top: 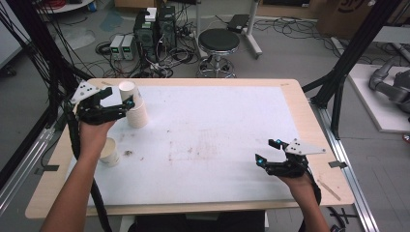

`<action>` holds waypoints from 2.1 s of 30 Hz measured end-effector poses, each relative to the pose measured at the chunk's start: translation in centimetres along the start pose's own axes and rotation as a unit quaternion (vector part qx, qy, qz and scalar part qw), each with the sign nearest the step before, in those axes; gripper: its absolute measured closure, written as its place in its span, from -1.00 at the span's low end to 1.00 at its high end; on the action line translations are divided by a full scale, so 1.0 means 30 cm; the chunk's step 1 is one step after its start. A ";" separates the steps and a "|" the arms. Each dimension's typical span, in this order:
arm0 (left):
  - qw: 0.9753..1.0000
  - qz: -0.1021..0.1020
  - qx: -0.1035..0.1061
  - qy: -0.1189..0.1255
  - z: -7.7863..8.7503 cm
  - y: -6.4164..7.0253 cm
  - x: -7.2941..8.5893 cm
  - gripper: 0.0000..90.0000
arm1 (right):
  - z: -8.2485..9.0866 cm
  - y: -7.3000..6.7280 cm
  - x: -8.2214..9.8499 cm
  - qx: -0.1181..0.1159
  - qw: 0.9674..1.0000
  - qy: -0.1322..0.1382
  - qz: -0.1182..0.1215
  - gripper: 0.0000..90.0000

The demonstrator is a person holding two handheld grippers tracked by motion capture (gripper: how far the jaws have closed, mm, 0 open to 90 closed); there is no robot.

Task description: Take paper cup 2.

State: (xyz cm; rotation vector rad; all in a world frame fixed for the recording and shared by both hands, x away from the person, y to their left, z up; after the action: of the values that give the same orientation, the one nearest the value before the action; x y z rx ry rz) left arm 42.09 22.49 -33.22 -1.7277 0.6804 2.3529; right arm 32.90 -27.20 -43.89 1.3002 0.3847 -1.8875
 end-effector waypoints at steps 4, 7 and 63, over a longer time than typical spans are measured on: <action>1.000 0.004 -0.013 -0.008 -0.039 -0.022 -0.023 -0.68 | 0.000 0.000 0.000 0.000 1.000 0.000 0.000 -0.53; 0.999 0.000 -0.024 -0.025 -0.075 -0.038 -0.029 -0.68 | 0.001 -0.001 0.001 -0.001 1.000 -0.001 -0.001 -0.53; 0.999 -0.014 -0.001 0.032 -0.026 -0.023 -0.206 -0.22 | 0.009 -0.007 -0.003 -0.005 1.000 0.002 -0.001 -0.53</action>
State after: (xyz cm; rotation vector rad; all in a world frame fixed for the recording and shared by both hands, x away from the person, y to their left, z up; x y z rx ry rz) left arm 45.06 23.67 -27.83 -1.8085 0.6582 2.2903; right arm 32.59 -27.20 -43.73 1.2970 0.3973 -1.8829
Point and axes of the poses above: each handheld gripper's, and its own axes: z roughly backward along the jaws, x roughly out of its underside, y roughly to its right, the point moved 6 cm from there along -z, roughly forward along the jaws, and after that the axes turned 13 degrees about z, right-handed, at the moved point
